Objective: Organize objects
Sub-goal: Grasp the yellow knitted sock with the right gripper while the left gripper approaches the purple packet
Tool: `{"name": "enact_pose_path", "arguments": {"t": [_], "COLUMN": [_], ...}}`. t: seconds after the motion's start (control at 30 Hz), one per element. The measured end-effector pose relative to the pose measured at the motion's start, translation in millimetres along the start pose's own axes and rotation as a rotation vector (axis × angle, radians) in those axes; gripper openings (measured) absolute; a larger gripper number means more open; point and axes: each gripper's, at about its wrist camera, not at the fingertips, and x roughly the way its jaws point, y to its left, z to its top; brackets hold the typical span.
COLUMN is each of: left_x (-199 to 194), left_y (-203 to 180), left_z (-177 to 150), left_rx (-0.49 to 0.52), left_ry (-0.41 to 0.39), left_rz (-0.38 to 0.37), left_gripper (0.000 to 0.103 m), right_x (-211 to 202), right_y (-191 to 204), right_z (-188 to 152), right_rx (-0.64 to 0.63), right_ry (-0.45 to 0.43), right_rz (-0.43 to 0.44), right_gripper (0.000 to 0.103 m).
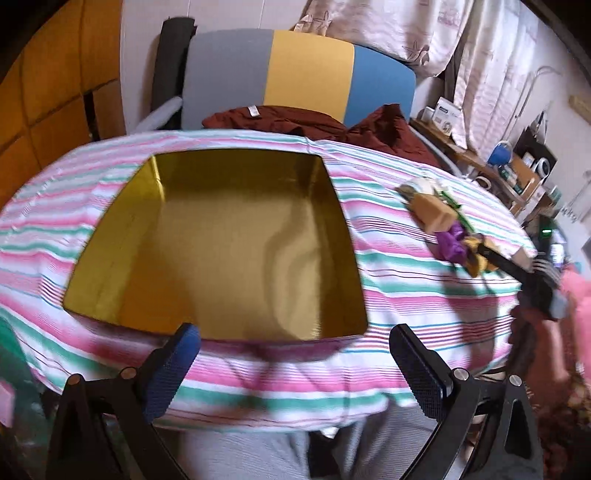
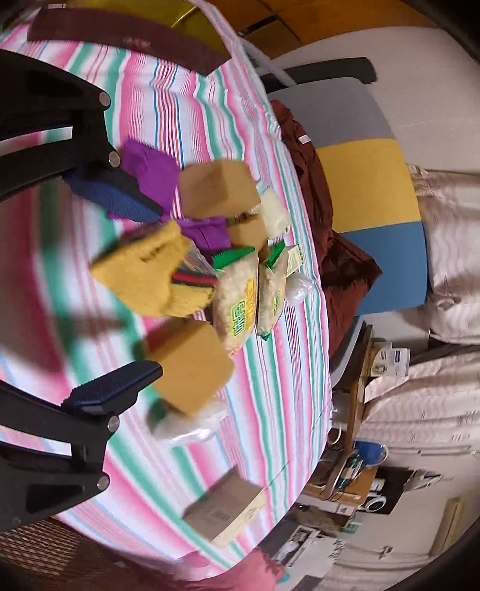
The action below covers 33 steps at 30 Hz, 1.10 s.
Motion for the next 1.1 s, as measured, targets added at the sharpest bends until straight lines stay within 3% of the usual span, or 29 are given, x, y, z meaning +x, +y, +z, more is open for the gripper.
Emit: {"name": "enact_pose_path", "arguments": {"t": [0.13,0.27,0.43,0.57,0.73,0.87,0.93,1.0,1.1], "left_x": [2.5,6.2,4.0,12.8,36.7,58.5,74.4,100.8,132.5], "left_y": [-5.3,-18.8,-42.1,-66.6,-104.3,-134.3,-146.6,-159.4,-168.7], "left_z": [-6.6,-11.1,-6.1,5.3,22.3,41.0,51.3,60.6,70.4], "left_rx": [-0.036,-0.027,0.004,0.08,0.172,0.203,0.215,0.225,0.183], "left_ry": [0.035,0.065,0.074,0.084,0.109,0.11,0.141,0.233,0.3], "left_rz": [-0.085,-0.093,-0.118,-0.123,-0.112,-0.172,-0.215,-0.282,-0.253], "left_gripper": [0.103,0.103,0.103,0.103,0.103,0.103,0.103,0.103,0.103], "right_x": [21.8,31.9,27.6,20.1,25.7,26.6,27.2,26.8,26.6], "right_y": [2.8,6.5,4.2,-9.8,-20.6,-24.9,-26.7,-29.0,-30.3], "right_z": [2.0,-0.5,-10.4,-15.8,-18.6,-22.6,-23.7,-26.6,-28.8], "right_rx": [-0.054,-0.077,-0.042,0.034,0.069,0.085,0.098,0.116,0.129], "right_ry": [0.013,0.005,-0.06,-0.108,-0.087,-0.083,-0.085,-0.087,-0.09], "right_rz": [0.029,0.088,0.045,-0.012,0.037,0.041,0.044,0.051,0.061], "right_gripper": [0.07,0.056,0.048,0.047,0.047,0.047,0.047,0.047,0.047]}}
